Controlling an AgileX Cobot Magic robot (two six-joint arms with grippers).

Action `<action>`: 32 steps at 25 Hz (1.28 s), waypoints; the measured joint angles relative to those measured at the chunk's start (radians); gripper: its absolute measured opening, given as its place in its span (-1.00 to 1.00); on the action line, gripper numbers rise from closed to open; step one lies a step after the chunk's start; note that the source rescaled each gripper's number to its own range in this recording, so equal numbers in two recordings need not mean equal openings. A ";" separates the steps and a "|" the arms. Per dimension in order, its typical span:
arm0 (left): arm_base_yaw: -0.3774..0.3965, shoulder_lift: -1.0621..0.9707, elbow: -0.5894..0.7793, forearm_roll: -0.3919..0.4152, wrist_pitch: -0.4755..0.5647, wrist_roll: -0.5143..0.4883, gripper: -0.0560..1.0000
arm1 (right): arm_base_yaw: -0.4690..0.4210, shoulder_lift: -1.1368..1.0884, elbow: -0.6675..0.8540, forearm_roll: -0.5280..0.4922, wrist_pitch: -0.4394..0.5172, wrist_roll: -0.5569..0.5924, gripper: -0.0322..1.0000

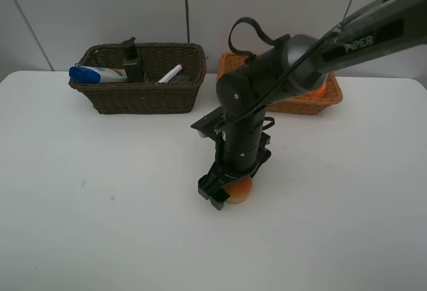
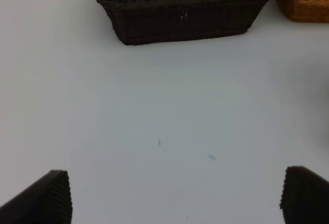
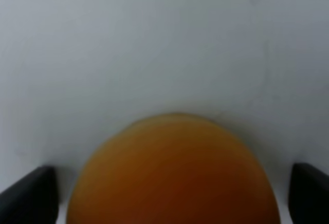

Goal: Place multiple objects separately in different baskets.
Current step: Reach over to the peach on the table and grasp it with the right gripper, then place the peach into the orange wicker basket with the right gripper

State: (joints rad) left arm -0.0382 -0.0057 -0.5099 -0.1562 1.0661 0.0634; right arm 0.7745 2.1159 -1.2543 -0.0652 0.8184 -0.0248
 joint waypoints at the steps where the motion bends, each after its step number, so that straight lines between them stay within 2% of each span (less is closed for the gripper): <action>1: 0.000 0.000 0.000 0.000 0.000 0.000 1.00 | 0.000 0.000 0.000 -0.002 0.000 -0.001 0.96; 2: 0.000 0.000 0.000 0.000 0.000 0.000 1.00 | 0.000 0.002 0.000 -0.004 0.000 -0.001 0.89; 3: 0.000 0.000 0.000 0.000 0.000 0.000 1.00 | 0.000 0.003 0.000 -0.009 0.000 -0.001 0.71; 4: 0.000 0.000 0.000 0.000 0.000 0.000 1.00 | 0.000 0.004 0.000 -0.014 0.000 -0.001 0.44; 6: 0.000 0.000 0.000 0.000 0.000 0.000 1.00 | 0.000 0.006 -0.001 -0.019 0.000 -0.001 -0.37; 7: 0.000 0.000 0.000 0.000 0.000 0.000 1.00 | 0.000 0.006 -0.002 -0.021 0.000 -0.001 -0.85; 16: 0.000 0.000 0.000 0.000 0.000 0.000 1.00 | 0.000 -0.034 -0.003 -0.023 0.019 -0.001 -0.89; 20: 0.000 0.000 0.000 0.000 0.000 0.000 1.00 | -0.031 -0.126 -0.075 -0.058 0.022 0.000 -0.89; 23: 0.000 0.000 0.000 0.000 0.000 0.000 1.00 | -0.126 -0.148 -0.196 -0.066 0.010 0.002 -0.89; 26: 0.000 0.000 0.000 0.000 0.000 0.000 1.00 | -0.238 -0.116 -0.306 -0.056 -0.046 0.003 -0.89; 29: 0.000 0.000 0.000 0.000 0.000 0.000 1.00 | -0.352 -0.048 -0.396 0.013 -0.123 0.003 -0.89; 32: 0.000 0.000 0.000 0.000 0.000 0.000 1.00 | -0.441 0.026 -0.465 0.099 -0.140 0.003 -0.89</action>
State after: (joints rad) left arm -0.0382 -0.0057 -0.5099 -0.1562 1.0661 0.0634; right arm 0.3331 2.1421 -1.7190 0.0336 0.6784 -0.0219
